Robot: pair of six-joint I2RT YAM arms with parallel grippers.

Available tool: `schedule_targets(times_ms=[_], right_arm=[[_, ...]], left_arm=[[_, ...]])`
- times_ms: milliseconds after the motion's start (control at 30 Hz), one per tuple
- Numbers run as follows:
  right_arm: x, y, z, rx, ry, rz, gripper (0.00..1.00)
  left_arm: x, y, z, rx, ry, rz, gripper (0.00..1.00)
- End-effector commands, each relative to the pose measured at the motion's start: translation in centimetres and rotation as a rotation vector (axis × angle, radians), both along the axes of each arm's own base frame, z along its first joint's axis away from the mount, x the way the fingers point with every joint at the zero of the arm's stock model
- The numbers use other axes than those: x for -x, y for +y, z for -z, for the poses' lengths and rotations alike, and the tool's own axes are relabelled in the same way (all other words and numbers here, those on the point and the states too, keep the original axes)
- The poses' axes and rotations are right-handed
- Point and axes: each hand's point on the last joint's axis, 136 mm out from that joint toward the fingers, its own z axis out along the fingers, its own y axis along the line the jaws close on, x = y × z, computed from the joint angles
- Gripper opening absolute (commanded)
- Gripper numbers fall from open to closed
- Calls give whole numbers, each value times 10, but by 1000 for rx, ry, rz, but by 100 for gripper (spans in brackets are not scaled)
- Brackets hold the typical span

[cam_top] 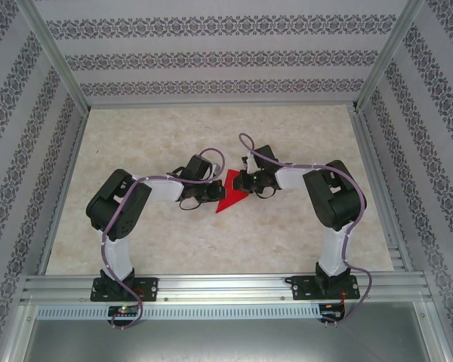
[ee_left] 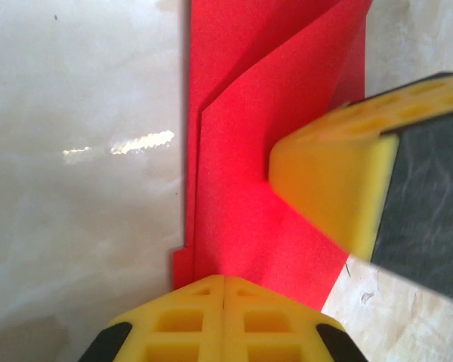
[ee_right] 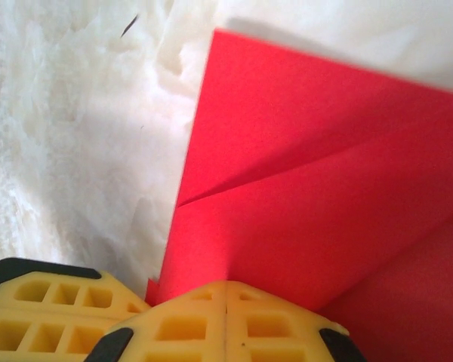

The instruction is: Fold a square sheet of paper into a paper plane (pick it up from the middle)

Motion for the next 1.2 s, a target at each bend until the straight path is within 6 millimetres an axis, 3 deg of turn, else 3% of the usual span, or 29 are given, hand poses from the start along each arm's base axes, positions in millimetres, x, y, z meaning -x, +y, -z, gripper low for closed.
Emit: schedule_targets(times_ms=[0,133,200,333,433,633,867,1033,1167], right_arm=[[-35,-36,6,71,-44,111,4],[-57,-46,-10,55,-73,164,4],[-58,-37,-24,27,-95,145,5],[-43,-20,-49,-15,-145,104,5],[-26,-12,-52,-45,-145,95,5],[-2,6,-36,-41,-105,51,6],[-3,20,-20,-34,-61,-13,6],[-12,15,-10,-13,-48,0,6],[-26,-4,-1,1,-30,70,5]], left_arm=[[42,42,50,-210,175,-9,0],[42,41,51,-204,178,-8,0],[41,40,51,-199,176,-10,0],[40,39,50,-195,174,-12,0],[40,38,50,-192,173,-13,0],[40,39,50,-192,175,-17,0],[42,40,52,-195,182,-19,0],[44,40,53,-194,190,-22,0],[47,42,55,-201,198,-18,0]])
